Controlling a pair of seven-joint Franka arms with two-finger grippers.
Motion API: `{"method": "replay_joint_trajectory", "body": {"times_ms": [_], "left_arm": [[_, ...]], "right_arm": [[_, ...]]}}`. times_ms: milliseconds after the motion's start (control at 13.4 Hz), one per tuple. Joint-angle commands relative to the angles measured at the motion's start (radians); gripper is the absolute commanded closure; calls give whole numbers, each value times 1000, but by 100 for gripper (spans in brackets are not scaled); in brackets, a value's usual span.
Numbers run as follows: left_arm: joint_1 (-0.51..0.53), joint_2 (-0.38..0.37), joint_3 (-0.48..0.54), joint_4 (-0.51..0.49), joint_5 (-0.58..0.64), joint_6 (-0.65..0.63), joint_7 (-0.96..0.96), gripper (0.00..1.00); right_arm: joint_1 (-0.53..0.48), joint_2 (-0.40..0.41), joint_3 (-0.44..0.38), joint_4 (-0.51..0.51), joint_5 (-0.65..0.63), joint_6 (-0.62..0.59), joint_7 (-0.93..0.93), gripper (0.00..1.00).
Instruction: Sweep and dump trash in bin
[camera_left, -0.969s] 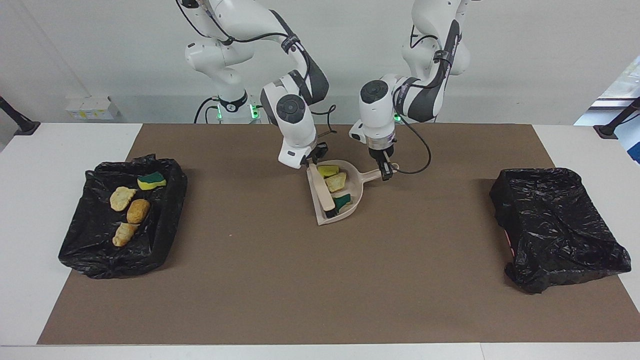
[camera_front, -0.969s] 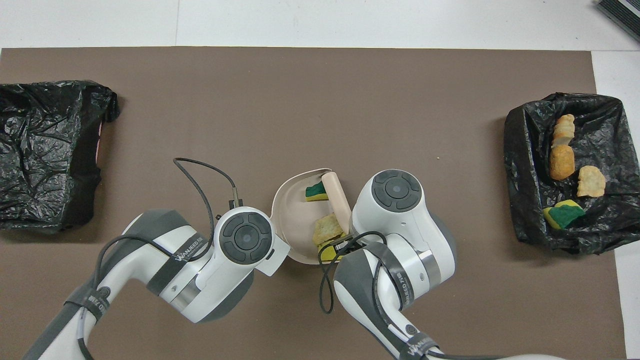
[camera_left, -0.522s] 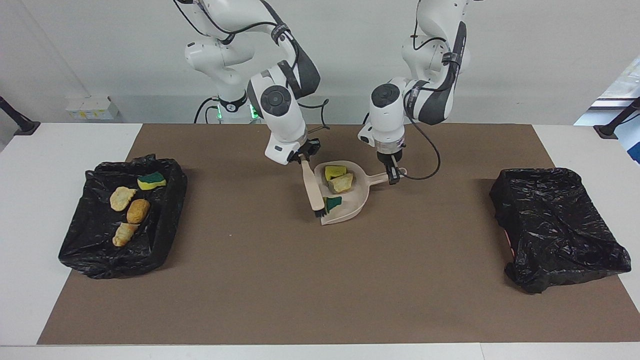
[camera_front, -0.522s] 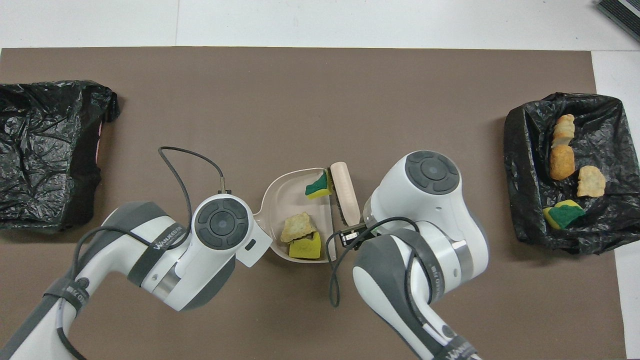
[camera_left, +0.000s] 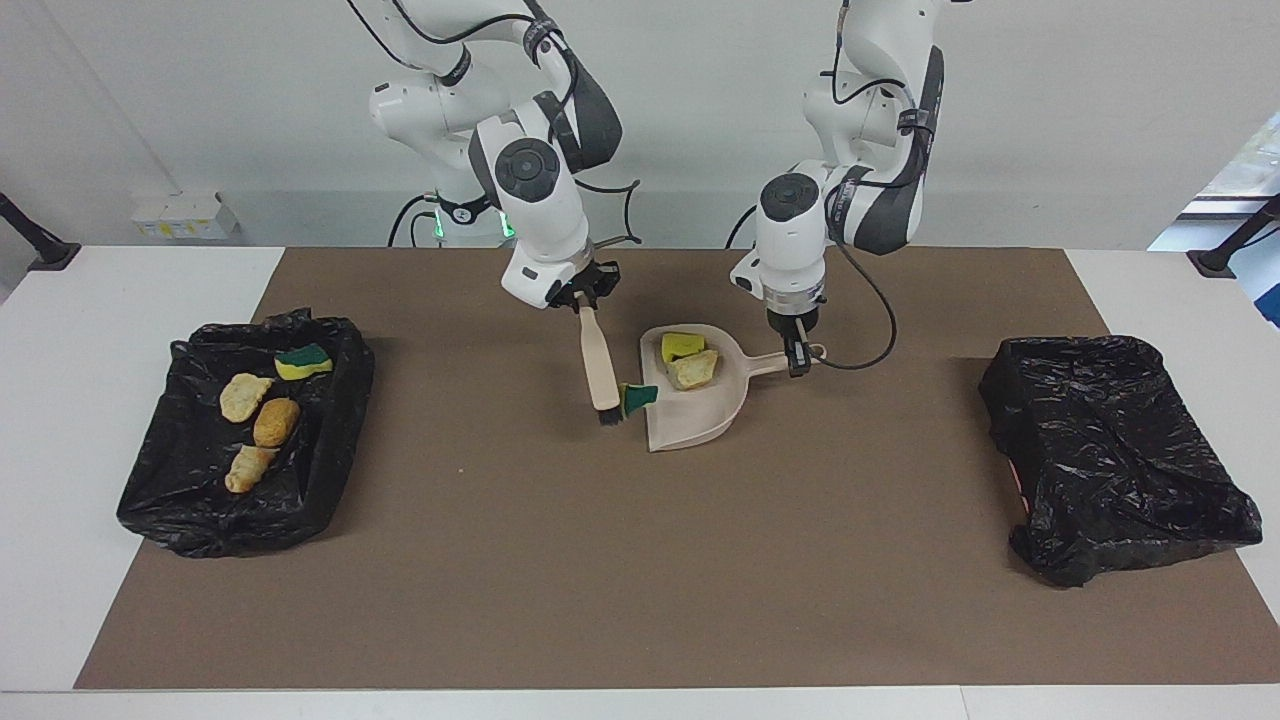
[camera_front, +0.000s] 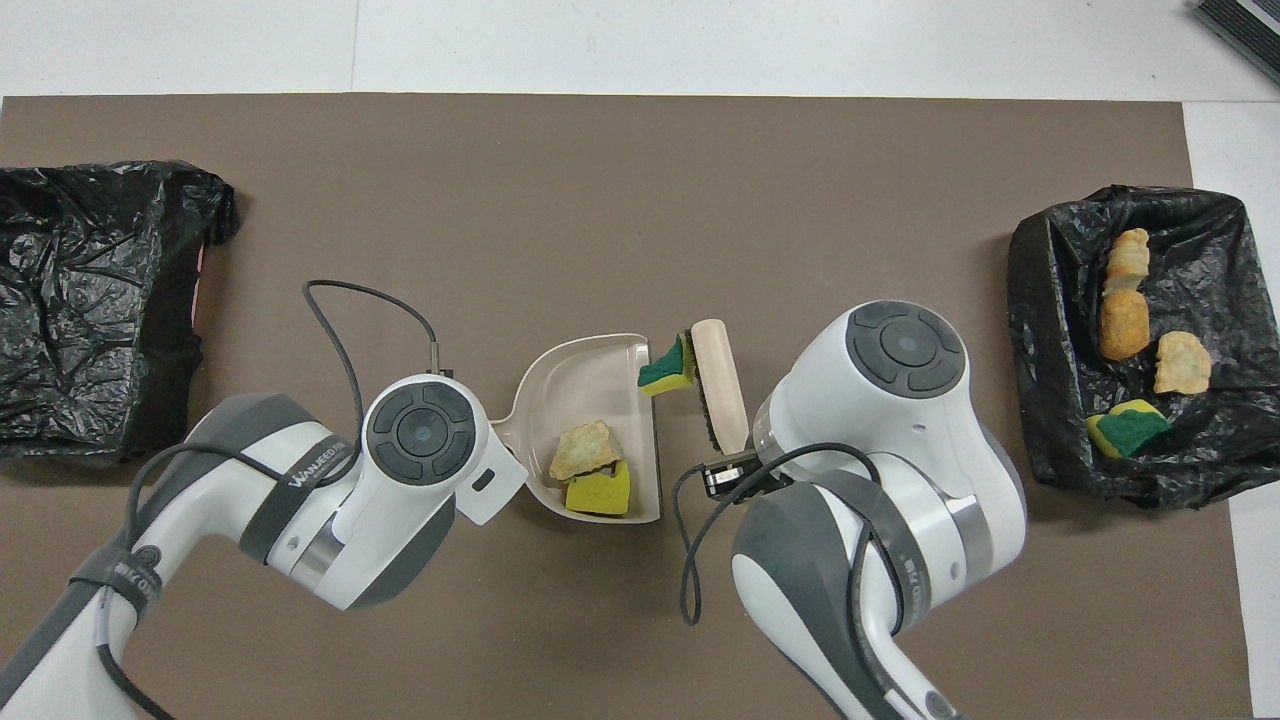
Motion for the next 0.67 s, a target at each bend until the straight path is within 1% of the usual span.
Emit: {"method": "replay_joint_trajectory", "body": {"times_ms": [0,149,224,298,373,596], "left_arm": [[3,2,-2,-1,0,13,6,100],[2,2,-4,-1,0,13,6,100],[2,2,-4,-1,-2,13,6,100],[2,2,-4,-1,-3,13,3,100],[2,2,-4,-1,-3,13,2,100],[-5,0,-4,-3,-3,13,-3,100]], "right_arm": [[45,-12,9,-39,4,73,75,100],[100,17,9,-62,8,141,120,100],[123,25,7,-99,7,196,135,100],[131,22,7,-134,-12,227,125,100],[142,22,7,-154,-28,231,128,100],[156,14,6,-173,-195,224,126,100]]}}
